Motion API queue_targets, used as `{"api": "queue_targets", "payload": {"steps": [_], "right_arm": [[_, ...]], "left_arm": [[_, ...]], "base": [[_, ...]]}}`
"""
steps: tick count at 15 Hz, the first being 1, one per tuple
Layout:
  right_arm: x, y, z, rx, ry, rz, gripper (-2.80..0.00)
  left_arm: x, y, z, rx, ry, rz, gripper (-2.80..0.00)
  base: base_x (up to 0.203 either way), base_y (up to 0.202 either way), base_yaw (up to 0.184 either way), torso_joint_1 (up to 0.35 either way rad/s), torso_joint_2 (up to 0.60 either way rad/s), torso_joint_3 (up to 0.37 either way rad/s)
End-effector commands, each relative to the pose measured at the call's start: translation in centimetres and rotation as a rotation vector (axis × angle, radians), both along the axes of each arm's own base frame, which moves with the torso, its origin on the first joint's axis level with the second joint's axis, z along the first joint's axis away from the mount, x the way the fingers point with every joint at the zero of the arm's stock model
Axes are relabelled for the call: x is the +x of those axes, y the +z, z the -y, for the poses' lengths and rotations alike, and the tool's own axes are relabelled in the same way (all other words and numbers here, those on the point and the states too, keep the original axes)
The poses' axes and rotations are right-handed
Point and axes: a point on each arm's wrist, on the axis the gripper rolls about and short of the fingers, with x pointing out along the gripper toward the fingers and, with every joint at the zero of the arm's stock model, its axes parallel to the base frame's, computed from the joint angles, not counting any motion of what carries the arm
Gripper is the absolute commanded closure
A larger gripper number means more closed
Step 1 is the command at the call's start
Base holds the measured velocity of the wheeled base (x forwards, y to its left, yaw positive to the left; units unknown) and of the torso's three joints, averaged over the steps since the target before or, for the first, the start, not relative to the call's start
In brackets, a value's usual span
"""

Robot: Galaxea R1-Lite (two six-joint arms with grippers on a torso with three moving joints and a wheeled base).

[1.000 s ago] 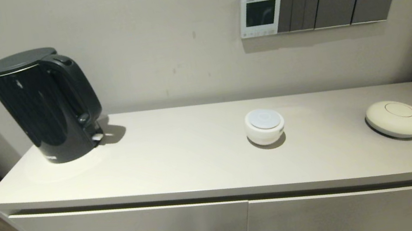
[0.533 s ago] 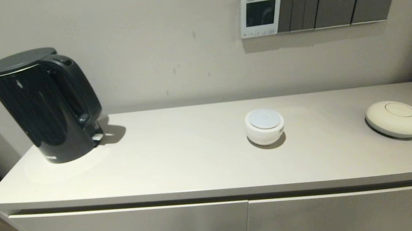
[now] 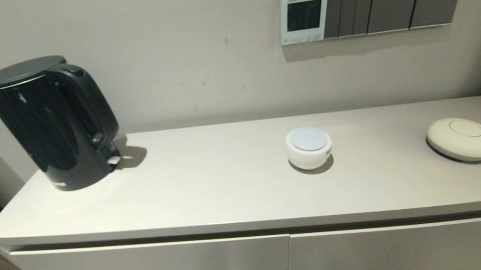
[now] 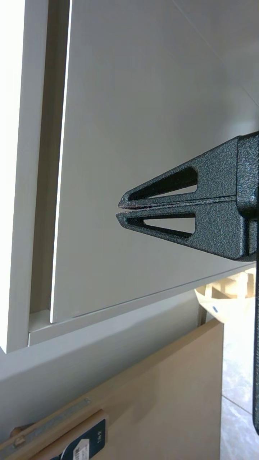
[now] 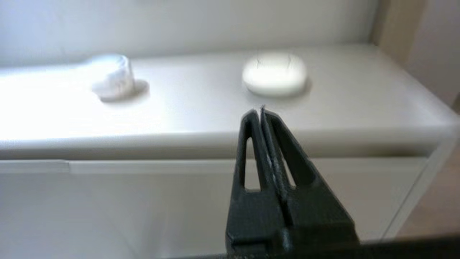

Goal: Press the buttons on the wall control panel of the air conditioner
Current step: Turn on the central air conditioner

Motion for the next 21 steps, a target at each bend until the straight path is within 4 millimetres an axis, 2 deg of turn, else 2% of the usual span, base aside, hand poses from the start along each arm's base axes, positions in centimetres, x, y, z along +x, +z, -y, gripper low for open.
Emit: {"api": "queue_targets", "payload": {"steps": [1, 3, 6, 7, 9, 11, 13, 16, 18, 21], "right_arm": [[1.9, 6.3, 0.0, -0.003, 0.001, -0.002, 0.00], [3.8, 11.4, 0.0, -0.004, 0.001, 0.022, 0.00], [8.7, 17.3, -0.1, -0.003, -0.001, 0.027, 0.00], [10.8, 18.7, -0.1, 0.000, -0.001, 0.016, 0.00], [14.8, 20.1, -0.3, 0.016, -0.007, -0.023, 0.00], [17.9, 20.6, -2.0, 0.055, 0.000, -0.034, 0.00], [21.6, 20.5, -5.9, 0.108, -0.022, -0.020, 0.00], [27.4, 18.8, -11.8, 0.152, -0.117, -0.002, 0.00], [30.4, 17.5, -14.3, 0.188, -0.186, 0.023, 0.00], [33.5, 15.7, -16.4, 0.204, -0.224, 0.042, 0.00]], "left_arm": [[0.0, 0.0, 0.0, 0.000, 0.001, 0.000, 0.00], [0.0, 0.0, 0.0, 0.000, 0.000, 0.000, 0.00], [0.0, 0.0, 0.0, 0.000, 0.000, 0.000, 0.00], [0.0, 0.0, 0.0, 0.000, 0.001, 0.000, 0.00], [0.0, 0.0, 0.0, 0.000, -0.001, 0.000, 0.00], [0.0, 0.0, 0.0, 0.000, 0.000, -0.001, 0.00], [0.0, 0.0, 0.0, 0.000, 0.000, 0.000, 0.00], [0.0, 0.0, 0.0, 0.000, 0.000, -0.001, 0.00], [0.0, 0.0, 0.0, 0.000, -0.001, -0.001, 0.00], [0.0, 0.0, 0.0, 0.000, 0.000, -0.001, 0.00]], "base": [[0.000, 0.000, 0.000, 0.000, 0.00, 0.000], [0.000, 0.000, 0.000, 0.000, 0.00, 0.000], [0.000, 0.000, 0.000, 0.000, 0.00, 0.000], [0.000, 0.000, 0.000, 0.000, 0.00, 0.000], [0.000, 0.000, 0.000, 0.000, 0.00, 0.000], [0.000, 0.000, 0.000, 0.000, 0.00, 0.000], [0.000, 0.000, 0.000, 0.000, 0.00, 0.000], [0.000, 0.000, 0.000, 0.000, 0.00, 0.000], [0.000, 0.000, 0.000, 0.000, 0.00, 0.000], [0.000, 0.000, 0.000, 0.000, 0.00, 0.000]]}}
